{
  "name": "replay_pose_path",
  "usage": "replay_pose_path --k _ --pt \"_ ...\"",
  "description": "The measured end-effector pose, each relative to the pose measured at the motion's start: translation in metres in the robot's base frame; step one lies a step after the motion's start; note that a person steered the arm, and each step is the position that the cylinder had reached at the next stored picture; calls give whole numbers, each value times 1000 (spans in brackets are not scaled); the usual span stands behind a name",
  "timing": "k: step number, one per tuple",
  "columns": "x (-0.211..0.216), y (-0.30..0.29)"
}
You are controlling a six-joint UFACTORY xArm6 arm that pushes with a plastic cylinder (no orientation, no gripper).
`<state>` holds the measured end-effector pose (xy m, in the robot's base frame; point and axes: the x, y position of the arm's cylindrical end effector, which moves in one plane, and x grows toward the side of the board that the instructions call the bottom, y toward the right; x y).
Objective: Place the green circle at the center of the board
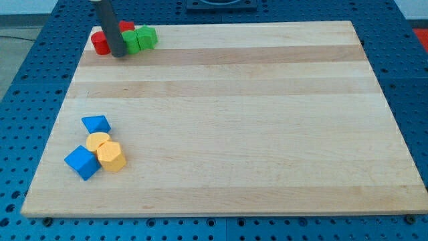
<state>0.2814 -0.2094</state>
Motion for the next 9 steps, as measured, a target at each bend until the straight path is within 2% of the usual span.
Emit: replay_pose_path --k 1,2,3,4,5,6,7,9 --pt "0 23" --pt "2 75" --pt "-27 140" --pt "-87 146" --pt "-89 129" --pt "-90 64" --pt "-79 44" --pt "-50 52"
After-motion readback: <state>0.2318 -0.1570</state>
